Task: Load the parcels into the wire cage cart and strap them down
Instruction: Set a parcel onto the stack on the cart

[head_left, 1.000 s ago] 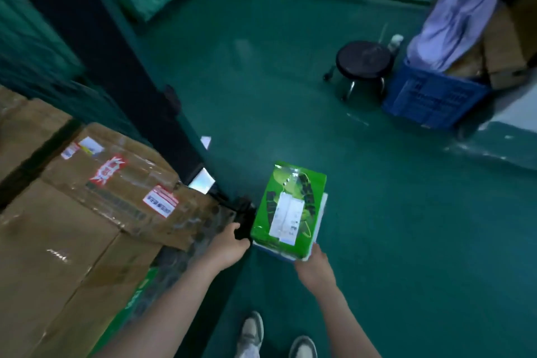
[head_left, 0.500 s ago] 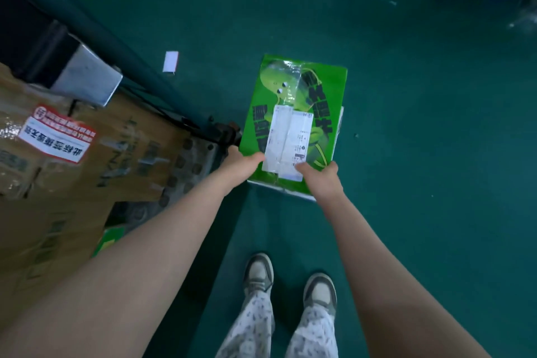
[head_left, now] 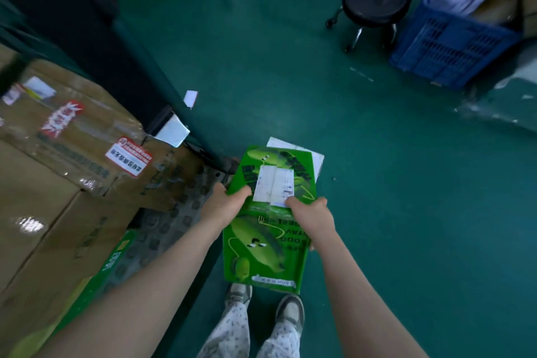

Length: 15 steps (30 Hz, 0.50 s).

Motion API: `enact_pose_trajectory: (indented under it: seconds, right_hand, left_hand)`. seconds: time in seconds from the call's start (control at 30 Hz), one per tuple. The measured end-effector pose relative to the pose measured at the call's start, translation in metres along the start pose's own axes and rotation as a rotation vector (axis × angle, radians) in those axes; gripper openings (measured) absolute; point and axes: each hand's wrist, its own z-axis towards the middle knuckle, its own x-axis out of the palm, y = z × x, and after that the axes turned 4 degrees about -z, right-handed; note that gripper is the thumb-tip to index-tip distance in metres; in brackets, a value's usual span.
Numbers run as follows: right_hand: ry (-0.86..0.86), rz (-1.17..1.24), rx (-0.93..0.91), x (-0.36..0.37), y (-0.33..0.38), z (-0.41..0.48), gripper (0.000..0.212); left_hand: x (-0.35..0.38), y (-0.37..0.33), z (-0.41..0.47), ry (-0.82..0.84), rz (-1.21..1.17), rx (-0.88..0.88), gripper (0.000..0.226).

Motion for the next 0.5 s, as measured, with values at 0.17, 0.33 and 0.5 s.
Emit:
enact_pose_trajectory:
  seconds: [0.17,0.33,0.5]
  right_hand:
    - [0.049,-0.062,-0.002,-0.024,0.021,-0.068,0.079]
    - [0.09,-0.06,0.005,-0.033,0.043,-0.132,0.079]
    - [0.148,-0.093,-0.019,-0.025,0.057,-0.186,0.078]
  left_hand:
    - [-0.035,-0.007,-0.07,-0.02,-0.094,0.003,0.066]
    - [-0.073,-0.011,-0.129,-0.082,-0.193,0.017,0.071]
    - [-0.111,-0.002,-0.179,-0.147,-0.251,0.023,0.074]
